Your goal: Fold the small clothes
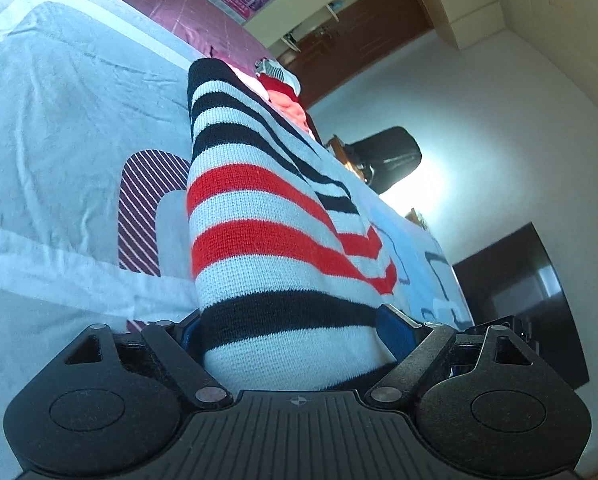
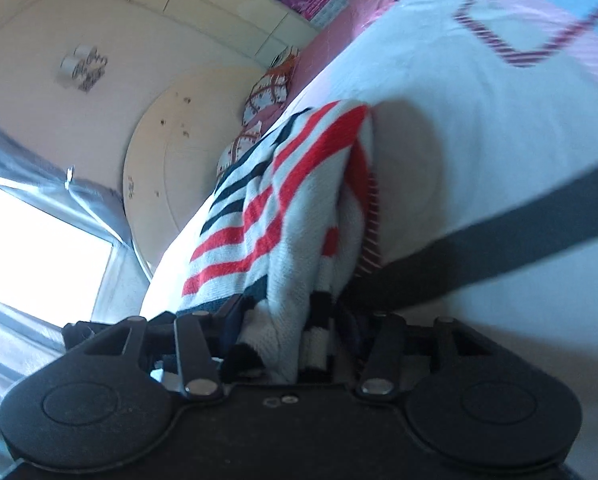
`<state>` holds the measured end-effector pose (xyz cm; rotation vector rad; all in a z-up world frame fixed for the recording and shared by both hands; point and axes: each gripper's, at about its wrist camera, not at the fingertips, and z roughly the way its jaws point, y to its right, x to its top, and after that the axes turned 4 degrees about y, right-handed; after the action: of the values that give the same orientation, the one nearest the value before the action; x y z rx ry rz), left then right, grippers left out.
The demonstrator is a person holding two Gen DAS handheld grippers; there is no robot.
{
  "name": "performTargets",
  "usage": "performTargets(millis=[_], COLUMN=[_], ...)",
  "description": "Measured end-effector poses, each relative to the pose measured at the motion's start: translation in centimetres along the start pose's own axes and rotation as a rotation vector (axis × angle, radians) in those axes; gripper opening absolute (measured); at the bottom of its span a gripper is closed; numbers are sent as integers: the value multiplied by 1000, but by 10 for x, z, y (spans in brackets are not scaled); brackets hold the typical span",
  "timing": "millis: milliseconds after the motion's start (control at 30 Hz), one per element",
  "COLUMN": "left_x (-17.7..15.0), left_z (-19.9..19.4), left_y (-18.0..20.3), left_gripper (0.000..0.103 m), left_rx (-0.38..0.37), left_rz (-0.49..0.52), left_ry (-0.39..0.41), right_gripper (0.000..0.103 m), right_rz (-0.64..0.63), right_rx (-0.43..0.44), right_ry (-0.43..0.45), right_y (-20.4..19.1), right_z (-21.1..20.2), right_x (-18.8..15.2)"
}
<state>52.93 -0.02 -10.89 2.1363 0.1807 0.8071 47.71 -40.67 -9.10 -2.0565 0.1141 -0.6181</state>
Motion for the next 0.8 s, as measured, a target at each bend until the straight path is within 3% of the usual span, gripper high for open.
performTargets(millis=[100,233,267,300,400,800], left_x=[0,2,2,2,5,29], left_z=[8,21,23,23,17,-22], left_y=[0,17,23,25,29,84], left_gripper=[85,82,68,60,48,47], left_rx=[-6,62,101,116,103,8], left_rz=[8,90,130,147,159,305], left_ry=[6,8,5,7,19,72], right_gripper=[48,49,45,40,37,36], right_rz=[48,-49,-71,-80,-84,-170], right_rx=[27,-12,-23,-29,-23,-44], right_ry=[22,-9,-2,9,43,184], right_y=[11,-11,-16,-16,-16,-75], right_z=[-1,30,33,32,25,-23], right_x=[-1,-1,-2,-3,-9,-12])
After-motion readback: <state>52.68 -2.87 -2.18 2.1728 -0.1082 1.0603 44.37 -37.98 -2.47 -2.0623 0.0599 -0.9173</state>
